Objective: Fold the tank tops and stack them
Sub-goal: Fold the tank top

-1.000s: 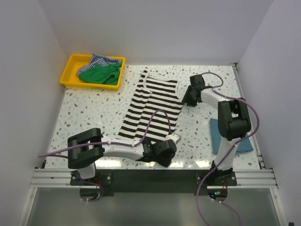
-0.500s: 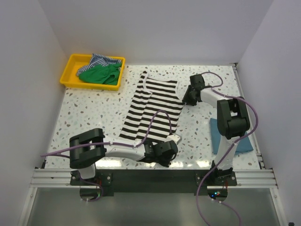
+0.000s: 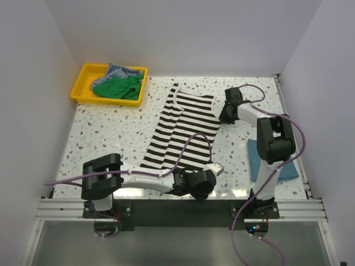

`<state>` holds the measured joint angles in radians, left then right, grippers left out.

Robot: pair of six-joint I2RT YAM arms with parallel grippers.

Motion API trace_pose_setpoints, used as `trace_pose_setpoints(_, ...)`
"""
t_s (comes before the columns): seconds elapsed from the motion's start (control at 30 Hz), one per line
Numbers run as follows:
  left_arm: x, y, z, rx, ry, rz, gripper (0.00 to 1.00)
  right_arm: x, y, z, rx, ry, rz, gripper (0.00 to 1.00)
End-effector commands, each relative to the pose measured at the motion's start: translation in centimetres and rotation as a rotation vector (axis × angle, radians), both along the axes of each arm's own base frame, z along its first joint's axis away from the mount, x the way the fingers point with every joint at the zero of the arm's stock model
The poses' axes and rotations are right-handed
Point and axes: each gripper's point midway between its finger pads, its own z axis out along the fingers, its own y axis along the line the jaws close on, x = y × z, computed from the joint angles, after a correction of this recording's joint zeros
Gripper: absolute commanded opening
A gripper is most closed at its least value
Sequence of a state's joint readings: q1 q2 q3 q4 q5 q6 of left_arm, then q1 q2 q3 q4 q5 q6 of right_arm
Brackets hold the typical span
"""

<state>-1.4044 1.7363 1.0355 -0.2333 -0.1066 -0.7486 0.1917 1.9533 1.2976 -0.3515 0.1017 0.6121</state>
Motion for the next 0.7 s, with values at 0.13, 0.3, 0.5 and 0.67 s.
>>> trace_pose_setpoints(0.13, 0.1, -1.8, 4.4, -0.135, -0.027, -0.003, 0.00, -0.2, -2.9, 6.1, -0.118, -0.085, -0.017, 0.00)
trace_pose_setpoints(0.3, 1.9, -0.9, 3.0, -0.031, -0.101, 0.052, 0.15, -0.3, -2.3, 6.0, -0.093, -0.073, 0.005, 0.00)
trace_pose_setpoints(0.5, 2.2, -0.7, -0.8, 0.080, -0.115, 0.041, 0.40, -0.6, -1.9, 5.0, -0.073, -0.059, 0.015, 0.00)
trace_pose_setpoints(0.67, 3.1, -0.9, -1.4, 0.111, -0.157, 0.071, 0.50, -0.7, -1.9, 4.6, -0.069, -0.053, 0.018, 0.00)
